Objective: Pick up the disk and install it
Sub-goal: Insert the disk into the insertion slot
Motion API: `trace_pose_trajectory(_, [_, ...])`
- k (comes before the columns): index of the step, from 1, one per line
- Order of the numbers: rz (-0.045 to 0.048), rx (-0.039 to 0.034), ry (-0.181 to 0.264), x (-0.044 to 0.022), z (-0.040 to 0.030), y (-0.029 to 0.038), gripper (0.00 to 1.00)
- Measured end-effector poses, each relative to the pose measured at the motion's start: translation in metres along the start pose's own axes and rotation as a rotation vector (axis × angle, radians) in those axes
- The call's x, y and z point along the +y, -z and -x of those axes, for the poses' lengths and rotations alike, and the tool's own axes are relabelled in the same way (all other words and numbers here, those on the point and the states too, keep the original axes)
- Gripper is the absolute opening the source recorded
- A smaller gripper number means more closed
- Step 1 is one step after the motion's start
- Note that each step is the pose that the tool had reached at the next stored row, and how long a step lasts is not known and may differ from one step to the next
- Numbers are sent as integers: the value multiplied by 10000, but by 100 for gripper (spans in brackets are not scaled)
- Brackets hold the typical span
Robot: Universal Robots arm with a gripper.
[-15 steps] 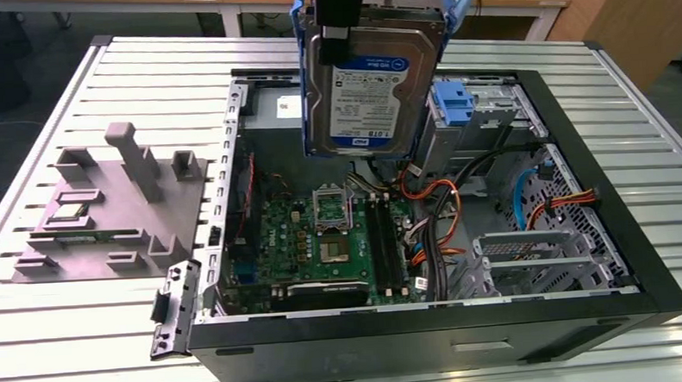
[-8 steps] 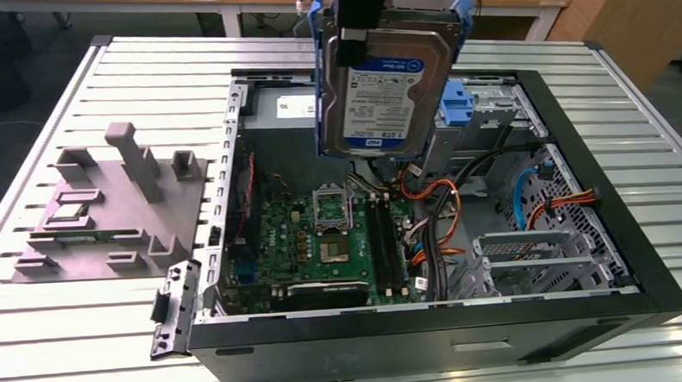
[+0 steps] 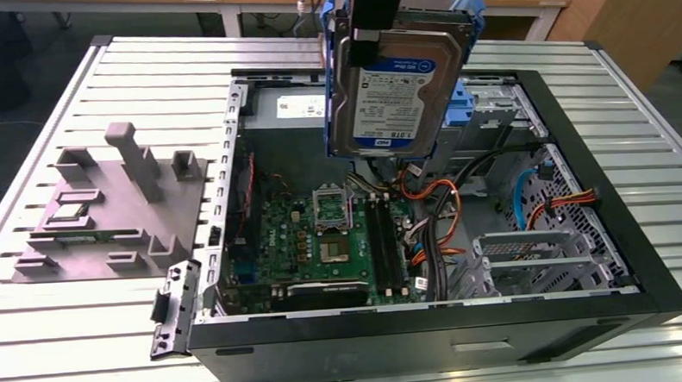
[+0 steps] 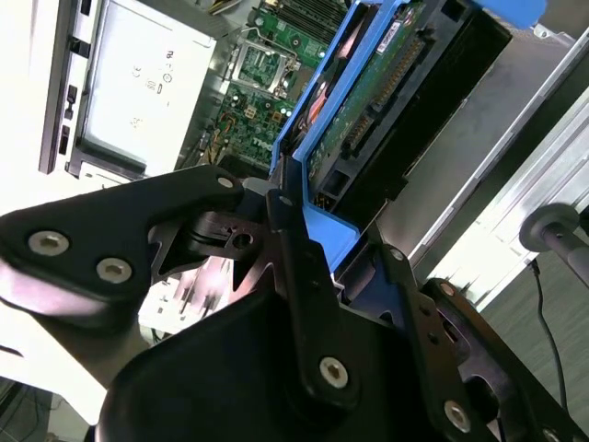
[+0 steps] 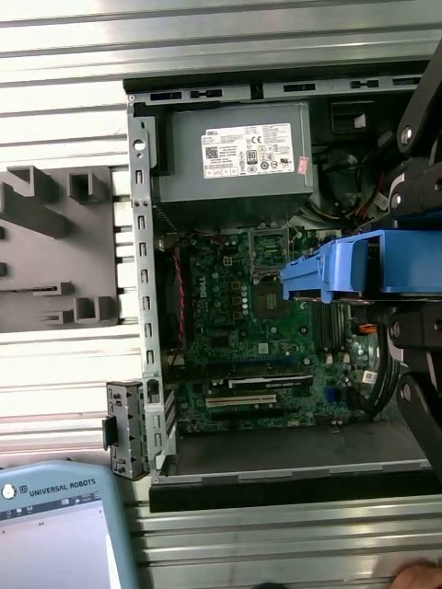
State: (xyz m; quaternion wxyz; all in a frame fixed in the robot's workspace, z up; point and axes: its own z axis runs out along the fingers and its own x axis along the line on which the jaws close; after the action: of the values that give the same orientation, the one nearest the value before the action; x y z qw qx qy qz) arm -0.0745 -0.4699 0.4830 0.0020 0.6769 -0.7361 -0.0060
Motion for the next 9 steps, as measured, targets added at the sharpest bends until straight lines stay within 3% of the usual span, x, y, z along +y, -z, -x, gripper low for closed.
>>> trace_pose_trajectory(9, [0,0,0,-2,-1,0,36])
